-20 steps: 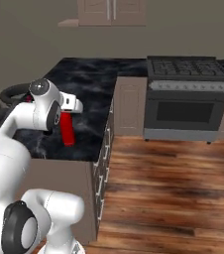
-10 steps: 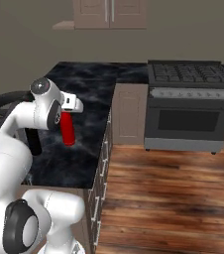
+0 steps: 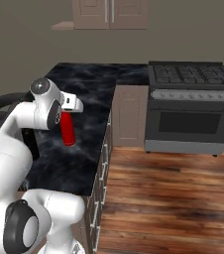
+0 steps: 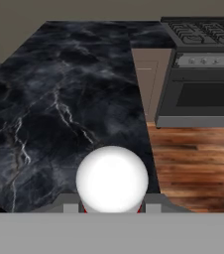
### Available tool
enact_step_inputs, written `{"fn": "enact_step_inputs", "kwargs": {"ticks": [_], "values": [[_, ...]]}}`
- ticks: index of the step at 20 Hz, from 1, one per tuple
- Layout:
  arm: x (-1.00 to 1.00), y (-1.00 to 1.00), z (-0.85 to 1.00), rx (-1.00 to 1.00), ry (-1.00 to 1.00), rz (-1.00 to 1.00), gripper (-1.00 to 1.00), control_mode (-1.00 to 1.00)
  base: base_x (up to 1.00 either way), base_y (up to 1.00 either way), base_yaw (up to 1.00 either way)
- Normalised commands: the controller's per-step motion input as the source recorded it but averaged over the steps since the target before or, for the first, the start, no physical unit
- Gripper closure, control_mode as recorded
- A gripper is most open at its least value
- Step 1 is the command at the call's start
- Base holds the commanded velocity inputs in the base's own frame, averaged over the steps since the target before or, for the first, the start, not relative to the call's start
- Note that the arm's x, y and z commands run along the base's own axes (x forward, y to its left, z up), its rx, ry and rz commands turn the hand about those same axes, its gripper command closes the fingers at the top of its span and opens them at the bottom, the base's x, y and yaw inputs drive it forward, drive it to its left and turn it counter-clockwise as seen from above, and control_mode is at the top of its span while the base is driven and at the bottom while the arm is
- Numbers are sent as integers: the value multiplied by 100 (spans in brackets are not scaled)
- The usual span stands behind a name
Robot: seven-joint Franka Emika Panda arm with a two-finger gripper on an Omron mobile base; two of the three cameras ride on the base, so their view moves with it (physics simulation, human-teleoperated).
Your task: Move the drinks to the dining counter.
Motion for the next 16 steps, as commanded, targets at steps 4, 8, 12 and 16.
{"fn": "enact_step_inputs", "kwargs": {"ticks": [4,8,12,16], "values": [[0,0,0,0,0,0,100,100,43,34,0],[10,10,-11,0,0,0,100,-100,31,29,0],[29,39,-63,0,0,0,100,-100,0,0,0],[19,39,-59,0,2,0,100,-100,0,0,0]]}}
